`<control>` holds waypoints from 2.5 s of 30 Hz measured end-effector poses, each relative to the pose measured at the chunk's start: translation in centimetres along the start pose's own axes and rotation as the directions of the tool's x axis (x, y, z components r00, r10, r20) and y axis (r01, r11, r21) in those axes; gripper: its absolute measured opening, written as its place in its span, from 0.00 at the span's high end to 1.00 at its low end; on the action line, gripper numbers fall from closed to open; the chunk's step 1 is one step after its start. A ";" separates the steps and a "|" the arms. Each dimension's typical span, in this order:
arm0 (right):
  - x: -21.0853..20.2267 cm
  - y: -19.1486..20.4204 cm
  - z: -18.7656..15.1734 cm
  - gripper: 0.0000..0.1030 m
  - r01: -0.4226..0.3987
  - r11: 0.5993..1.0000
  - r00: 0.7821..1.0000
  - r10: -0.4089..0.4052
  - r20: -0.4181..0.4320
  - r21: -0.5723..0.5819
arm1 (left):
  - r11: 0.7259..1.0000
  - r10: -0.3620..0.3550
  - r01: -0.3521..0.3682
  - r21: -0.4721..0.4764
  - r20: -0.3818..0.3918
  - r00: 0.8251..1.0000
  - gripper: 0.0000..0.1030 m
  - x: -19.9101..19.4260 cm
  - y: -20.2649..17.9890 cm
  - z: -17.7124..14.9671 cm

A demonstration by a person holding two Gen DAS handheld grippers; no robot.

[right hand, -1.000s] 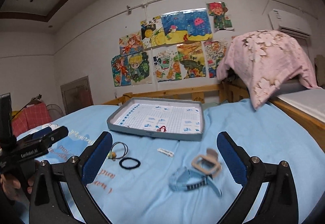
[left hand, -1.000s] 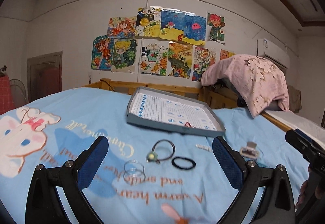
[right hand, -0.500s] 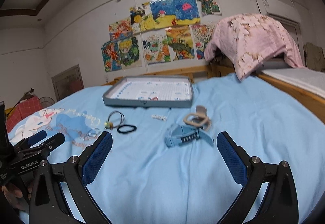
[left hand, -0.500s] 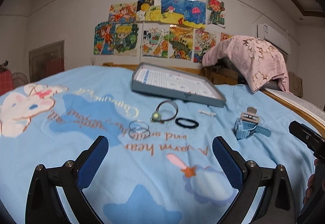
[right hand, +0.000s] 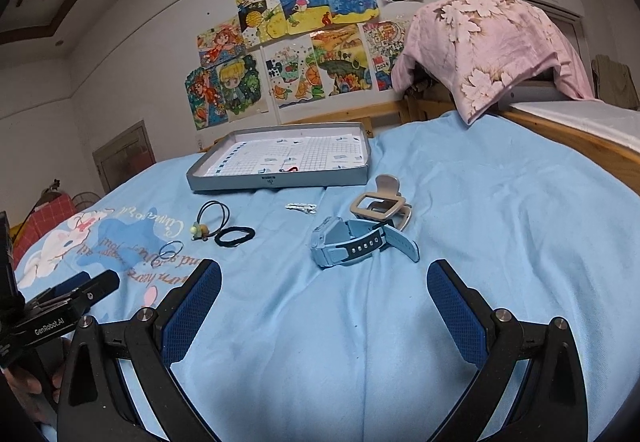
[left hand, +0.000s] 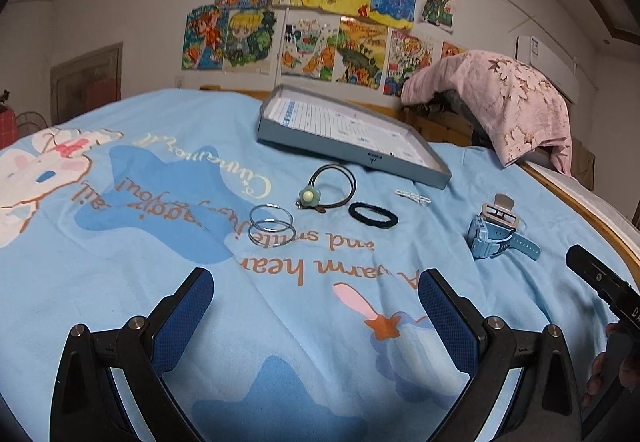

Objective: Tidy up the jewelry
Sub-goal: 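Move both tools back toward the hoop rings and smartwatch, then grasp a silver hoop ring with the left tool while the right tool grasps the blue smartwatch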

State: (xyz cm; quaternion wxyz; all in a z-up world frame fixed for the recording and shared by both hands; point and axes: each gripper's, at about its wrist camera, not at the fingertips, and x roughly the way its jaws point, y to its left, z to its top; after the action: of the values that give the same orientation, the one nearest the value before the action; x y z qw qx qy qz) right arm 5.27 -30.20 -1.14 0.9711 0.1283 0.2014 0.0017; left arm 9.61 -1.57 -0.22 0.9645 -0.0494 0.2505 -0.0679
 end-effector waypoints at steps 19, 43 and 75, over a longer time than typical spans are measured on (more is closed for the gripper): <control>9.9 0.1 0.8 0.02 -0.026 0.993 0.987 0.044 -0.155 0.115 | 1.000 0.008 -0.008 -0.002 -0.109 0.994 0.00 8.7 3.1 4.1; 15.9 2.8 -0.6 0.38 -0.072 0.992 0.970 0.094 -0.226 0.104 | 0.998 -0.057 0.064 0.024 -0.217 0.975 0.48 13.1 3.3 1.6; 15.5 3.5 -0.8 0.62 -0.142 0.983 0.971 0.162 -0.178 0.117 | 0.986 -0.164 0.167 -0.006 -0.220 0.962 0.96 11.7 3.1 2.5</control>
State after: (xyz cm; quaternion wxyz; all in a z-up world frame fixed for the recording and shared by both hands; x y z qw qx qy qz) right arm 19.33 -25.77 -7.02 0.9370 0.1928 0.2809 0.0777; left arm 21.27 -0.17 -4.01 0.9221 -0.0561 0.3500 -0.1551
